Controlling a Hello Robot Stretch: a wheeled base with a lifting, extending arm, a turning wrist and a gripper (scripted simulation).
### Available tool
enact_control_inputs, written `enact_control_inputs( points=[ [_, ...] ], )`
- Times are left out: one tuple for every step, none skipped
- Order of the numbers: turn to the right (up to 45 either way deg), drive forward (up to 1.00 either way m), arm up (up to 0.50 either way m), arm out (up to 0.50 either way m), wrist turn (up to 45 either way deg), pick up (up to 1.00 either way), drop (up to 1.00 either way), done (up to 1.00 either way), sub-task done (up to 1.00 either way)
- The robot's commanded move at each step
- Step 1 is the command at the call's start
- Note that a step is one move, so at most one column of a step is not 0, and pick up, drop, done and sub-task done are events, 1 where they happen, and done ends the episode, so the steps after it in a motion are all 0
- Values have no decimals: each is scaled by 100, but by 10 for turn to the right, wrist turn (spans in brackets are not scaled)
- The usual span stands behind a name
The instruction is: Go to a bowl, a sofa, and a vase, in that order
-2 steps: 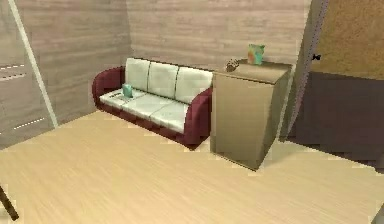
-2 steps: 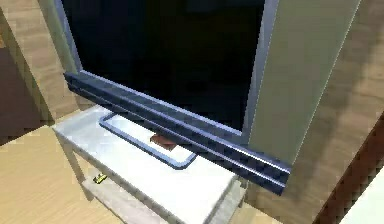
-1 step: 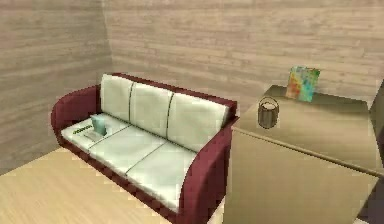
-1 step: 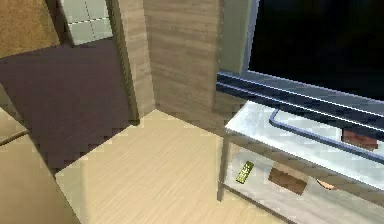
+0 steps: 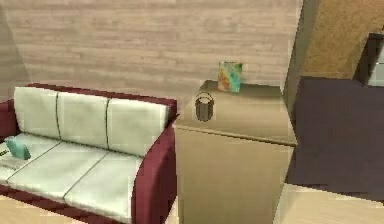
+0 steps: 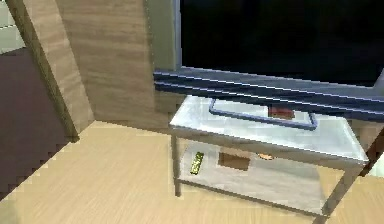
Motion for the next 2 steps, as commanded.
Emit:
enact_control_inputs(
  points=[
    [0,10,0,0,0,0,0,0,0],
    [-360,0,0,0,0,0,0,0,0]
  ],
)
